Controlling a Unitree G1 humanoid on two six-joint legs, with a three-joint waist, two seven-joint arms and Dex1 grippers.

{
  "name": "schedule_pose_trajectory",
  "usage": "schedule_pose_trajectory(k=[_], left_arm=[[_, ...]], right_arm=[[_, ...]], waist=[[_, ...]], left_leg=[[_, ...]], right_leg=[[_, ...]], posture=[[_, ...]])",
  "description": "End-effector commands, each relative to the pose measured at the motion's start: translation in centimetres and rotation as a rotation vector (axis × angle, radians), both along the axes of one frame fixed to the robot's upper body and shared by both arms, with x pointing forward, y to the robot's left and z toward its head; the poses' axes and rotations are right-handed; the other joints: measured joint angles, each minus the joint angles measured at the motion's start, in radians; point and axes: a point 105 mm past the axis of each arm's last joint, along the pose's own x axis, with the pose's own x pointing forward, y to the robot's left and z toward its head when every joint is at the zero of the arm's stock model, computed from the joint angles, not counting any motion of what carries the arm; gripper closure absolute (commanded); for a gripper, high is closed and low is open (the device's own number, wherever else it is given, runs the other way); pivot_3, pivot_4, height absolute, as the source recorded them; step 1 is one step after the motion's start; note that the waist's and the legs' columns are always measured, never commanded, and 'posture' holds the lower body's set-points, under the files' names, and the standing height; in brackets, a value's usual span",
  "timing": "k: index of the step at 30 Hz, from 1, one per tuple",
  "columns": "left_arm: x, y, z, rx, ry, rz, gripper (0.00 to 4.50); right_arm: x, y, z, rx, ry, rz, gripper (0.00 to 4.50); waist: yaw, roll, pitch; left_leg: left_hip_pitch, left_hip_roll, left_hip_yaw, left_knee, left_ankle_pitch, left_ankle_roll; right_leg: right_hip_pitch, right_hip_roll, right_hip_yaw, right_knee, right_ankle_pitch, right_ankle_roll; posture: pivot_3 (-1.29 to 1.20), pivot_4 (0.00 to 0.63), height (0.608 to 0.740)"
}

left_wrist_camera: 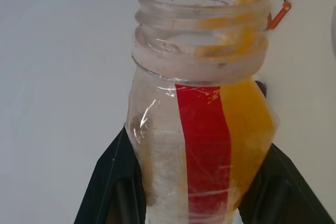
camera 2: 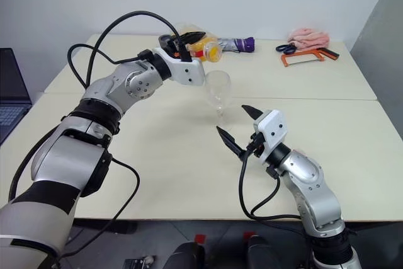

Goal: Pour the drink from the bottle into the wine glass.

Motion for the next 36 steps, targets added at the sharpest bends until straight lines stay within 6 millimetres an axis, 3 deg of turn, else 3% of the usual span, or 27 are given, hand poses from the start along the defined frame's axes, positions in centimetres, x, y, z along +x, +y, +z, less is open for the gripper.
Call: schedule_pose_trajectory(k=[1,36], left_arm=[[-0.38,0.07,2.82,-0.017,-0.09,-0.001,2.81],[-0.2,0.57,2.85,0.055,-0.151,0.027,2.81]], right_arm=[[-0.7,0.18,1.44,0.009,-0.073,0.009,0.0],[-0.43,0.12,1.28,0.033,-0.114,-0.059,0.0]], waist=[[0.0,0.0,0.0],[0.0,0.0,0.0]], left_leg=[[0.0,0.0,0.0,0.0,0.0,0.0],[0.0,0.0,0.001,0.0,0.0,0.0]], right_leg=[[0.0,0.0,0.0,0.0,0.0,0.0],[0.0,0.0,0.0,0.0,0.0,0.0]], posture=[[0.0,0.15,0.74],[0.0,0.15,0.74]])
